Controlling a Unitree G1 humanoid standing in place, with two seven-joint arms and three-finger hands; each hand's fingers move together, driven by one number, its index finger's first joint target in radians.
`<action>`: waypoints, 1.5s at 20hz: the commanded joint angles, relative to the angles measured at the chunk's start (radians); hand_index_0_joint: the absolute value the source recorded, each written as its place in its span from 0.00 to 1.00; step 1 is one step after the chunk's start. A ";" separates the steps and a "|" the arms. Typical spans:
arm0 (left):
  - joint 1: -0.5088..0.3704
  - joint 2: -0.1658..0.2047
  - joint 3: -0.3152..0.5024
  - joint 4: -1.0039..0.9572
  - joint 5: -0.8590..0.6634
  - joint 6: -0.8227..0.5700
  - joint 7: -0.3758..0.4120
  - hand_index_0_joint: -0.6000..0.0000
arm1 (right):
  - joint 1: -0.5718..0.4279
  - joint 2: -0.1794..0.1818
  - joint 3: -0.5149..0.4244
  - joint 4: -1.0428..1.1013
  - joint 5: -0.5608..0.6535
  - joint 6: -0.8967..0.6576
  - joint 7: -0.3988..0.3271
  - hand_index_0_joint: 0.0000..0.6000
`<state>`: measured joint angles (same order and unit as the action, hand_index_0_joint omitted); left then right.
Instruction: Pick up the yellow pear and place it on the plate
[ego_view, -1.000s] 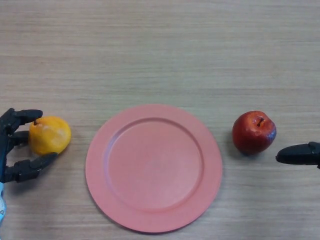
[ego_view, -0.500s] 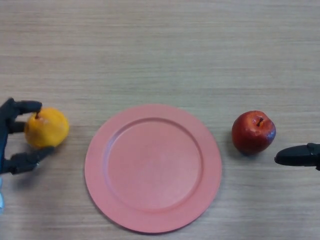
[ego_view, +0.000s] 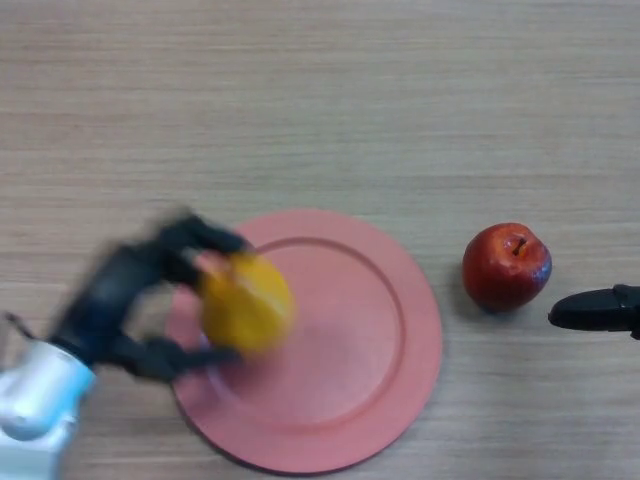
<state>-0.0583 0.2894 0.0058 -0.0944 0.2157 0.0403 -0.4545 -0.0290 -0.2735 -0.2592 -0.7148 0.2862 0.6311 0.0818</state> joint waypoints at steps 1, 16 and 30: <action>-0.021 0.011 0.040 -0.049 0.015 -0.078 0.027 0.00 | -0.033 -0.040 -0.064 -0.035 0.035 -0.106 -0.014 0.00; -0.211 -0.002 0.042 0.246 0.015 -0.194 0.316 1.00 | -0.031 -0.048 -0.061 0.030 -0.014 -0.172 0.013 0.00; -0.186 0.039 0.144 -0.013 -0.149 -0.127 0.358 1.00 | -0.041 -0.046 -0.022 0.067 -0.074 -0.225 0.028 0.00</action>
<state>-0.2075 0.2765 0.0706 -0.0515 0.0831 -0.0005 -0.1541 -0.0368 -0.2783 -0.2368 -0.5982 0.2106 0.5643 0.1057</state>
